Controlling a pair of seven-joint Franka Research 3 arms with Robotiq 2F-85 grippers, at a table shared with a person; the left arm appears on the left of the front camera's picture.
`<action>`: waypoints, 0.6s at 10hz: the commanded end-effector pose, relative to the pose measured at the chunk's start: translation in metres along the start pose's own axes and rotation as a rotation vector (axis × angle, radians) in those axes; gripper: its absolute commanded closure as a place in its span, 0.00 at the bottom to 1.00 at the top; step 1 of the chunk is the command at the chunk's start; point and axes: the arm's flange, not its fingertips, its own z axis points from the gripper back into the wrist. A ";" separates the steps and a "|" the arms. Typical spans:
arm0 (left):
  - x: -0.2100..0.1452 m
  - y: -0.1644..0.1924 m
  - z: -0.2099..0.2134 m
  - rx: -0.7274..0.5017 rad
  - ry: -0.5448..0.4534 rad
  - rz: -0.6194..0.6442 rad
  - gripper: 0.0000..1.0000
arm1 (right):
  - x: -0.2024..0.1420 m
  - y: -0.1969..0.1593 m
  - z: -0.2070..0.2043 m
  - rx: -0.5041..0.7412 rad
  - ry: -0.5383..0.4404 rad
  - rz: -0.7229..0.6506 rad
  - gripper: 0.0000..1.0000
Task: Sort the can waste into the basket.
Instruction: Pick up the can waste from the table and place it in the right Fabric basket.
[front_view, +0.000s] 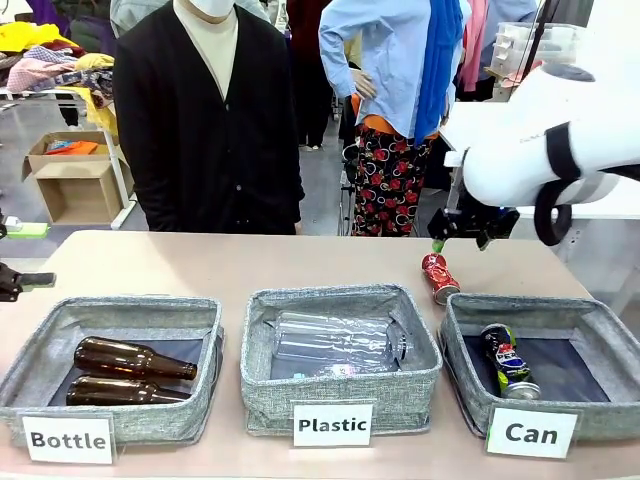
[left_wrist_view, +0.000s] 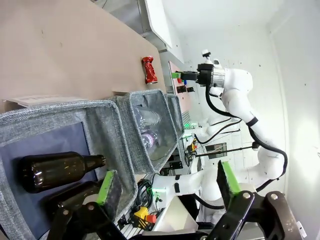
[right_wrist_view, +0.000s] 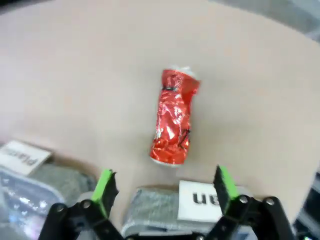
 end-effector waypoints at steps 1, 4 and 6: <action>0.000 -0.004 0.001 -0.007 -0.013 0.006 0.00 | 0.038 -0.021 -0.017 -0.036 0.015 0.062 0.00; 0.000 -0.004 0.001 -0.007 -0.013 0.006 0.00 | 0.061 -0.025 -0.059 -0.080 0.095 -0.012 0.00; 0.000 -0.004 0.001 -0.007 -0.013 0.006 0.00 | 0.070 -0.028 -0.083 -0.036 0.149 -0.038 0.00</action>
